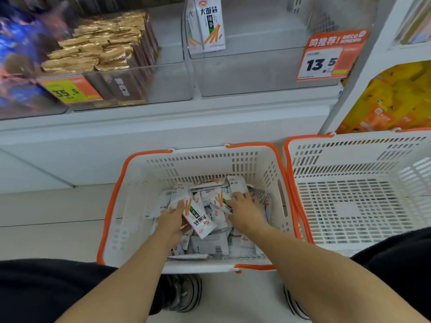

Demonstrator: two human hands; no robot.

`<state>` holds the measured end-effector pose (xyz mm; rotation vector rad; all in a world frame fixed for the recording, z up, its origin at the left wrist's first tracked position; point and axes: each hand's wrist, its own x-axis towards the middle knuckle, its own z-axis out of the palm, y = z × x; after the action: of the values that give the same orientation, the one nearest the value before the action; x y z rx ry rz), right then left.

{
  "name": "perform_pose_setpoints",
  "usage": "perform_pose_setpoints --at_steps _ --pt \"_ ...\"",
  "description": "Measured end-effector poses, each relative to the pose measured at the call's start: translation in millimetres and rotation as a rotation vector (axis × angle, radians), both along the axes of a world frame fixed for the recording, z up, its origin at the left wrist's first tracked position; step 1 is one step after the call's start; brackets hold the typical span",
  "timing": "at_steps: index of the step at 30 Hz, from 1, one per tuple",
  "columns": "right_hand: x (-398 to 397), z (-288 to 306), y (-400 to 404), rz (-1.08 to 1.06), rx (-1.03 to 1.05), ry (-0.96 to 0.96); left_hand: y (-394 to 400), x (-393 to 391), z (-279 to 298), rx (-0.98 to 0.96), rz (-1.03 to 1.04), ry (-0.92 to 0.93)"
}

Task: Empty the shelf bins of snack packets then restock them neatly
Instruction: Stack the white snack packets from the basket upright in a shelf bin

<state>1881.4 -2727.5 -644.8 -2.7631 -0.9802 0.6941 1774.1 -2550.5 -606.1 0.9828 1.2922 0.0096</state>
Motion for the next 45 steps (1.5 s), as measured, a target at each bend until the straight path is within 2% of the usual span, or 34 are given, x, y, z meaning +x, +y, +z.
perform_pose_setpoints --at_steps 3,6,8,10,12,14,15,17,19,23,25,31,35,37,39,40,42,45 --pt "-5 9 11 -0.098 0.256 -0.038 0 -2 -7 -0.046 0.021 0.005" --pt "-11 22 31 -0.129 0.438 0.112 -3 0 -11 -0.07 -0.014 -0.04" --pt "-22 26 41 -0.076 0.474 0.277 -7 4 -8 -0.13 -0.059 -0.119" --pt "-31 27 42 -0.08 0.475 0.373 -8 7 -6 -0.114 -0.129 -0.115" --pt "-34 24 38 -0.113 0.5 0.418 -8 7 -6 -0.047 -0.151 -0.061" --pt "-35 23 33 -0.242 0.532 0.448 -10 8 -8 -0.058 -0.112 -0.065" --pt "-33 24 30 -0.356 0.543 0.519 -11 10 -9 -0.088 -0.083 -0.093" --pt "-24 27 25 -0.568 0.567 0.799 -11 12 -5 -0.132 -0.048 -0.157" --pt "-10 32 18 -0.644 0.57 1.038 -7 11 -1 -0.155 -0.08 -0.198" --pt "27 53 3 -0.484 0.487 0.871 6 7 14 -0.156 -0.332 -0.199" --pt "47 66 -2 -0.386 0.423 0.848 9 8 22 -0.128 -0.506 -0.179" --pt "72 93 -8 0.019 -0.003 0.795 13 17 30 -0.144 -0.956 -0.099" --pt "59 77 -5 0.033 -0.02 0.83 -5 15 17 0.058 -1.261 0.018" --pt "57 63 -6 -0.15 0.092 0.792 -12 8 7 0.071 -1.2 0.04" --pt "57 52 -10 -0.285 0.185 0.608 -18 2 -2 0.004 -1.052 0.027" --pt "58 47 -12 -0.26 0.16 0.484 -19 -1 -5 -0.042 -0.982 0.028" --pt "54 41 -20 -0.115 -0.035 0.3 -18 -5 -10 -0.105 -0.831 0.024" --pt "41 29 -26 0.01 -0.251 0.167 -14 -8 -18 -0.153 -0.657 -0.014"
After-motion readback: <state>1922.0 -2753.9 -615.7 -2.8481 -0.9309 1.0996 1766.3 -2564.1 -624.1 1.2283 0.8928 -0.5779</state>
